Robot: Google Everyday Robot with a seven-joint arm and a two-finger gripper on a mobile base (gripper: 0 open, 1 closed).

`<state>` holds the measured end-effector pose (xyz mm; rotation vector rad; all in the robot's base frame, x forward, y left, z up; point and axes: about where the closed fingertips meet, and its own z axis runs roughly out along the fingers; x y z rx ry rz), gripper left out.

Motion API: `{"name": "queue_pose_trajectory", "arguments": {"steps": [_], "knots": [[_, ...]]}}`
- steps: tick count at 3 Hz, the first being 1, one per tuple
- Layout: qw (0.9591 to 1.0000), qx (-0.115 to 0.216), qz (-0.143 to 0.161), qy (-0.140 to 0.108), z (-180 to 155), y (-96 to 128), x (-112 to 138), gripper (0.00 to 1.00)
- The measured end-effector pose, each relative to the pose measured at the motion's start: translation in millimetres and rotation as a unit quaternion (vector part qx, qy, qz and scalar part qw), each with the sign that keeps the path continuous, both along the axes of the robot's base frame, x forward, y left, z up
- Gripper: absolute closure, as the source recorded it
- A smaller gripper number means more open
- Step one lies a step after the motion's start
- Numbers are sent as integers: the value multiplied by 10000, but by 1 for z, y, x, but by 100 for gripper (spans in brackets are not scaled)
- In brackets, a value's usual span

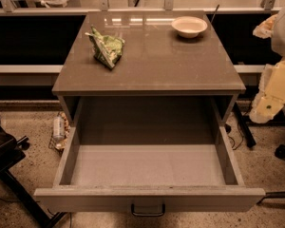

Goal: Place green jalapeno chip bag into top drawer

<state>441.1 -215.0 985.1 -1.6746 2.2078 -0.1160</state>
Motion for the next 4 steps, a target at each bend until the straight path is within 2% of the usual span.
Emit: {"name": "queue_pose_trajectory", "arguments": {"steps": [1,2,3,4], "knots": [[9984,502,-73,-244,-7,4,13,0],[9883,1313,125,-772,-7,30,59,0],[9562,2478,648,-1414,-3,91,149,0],[9336,3111,983,-1480,-13,133,194,0]]}}
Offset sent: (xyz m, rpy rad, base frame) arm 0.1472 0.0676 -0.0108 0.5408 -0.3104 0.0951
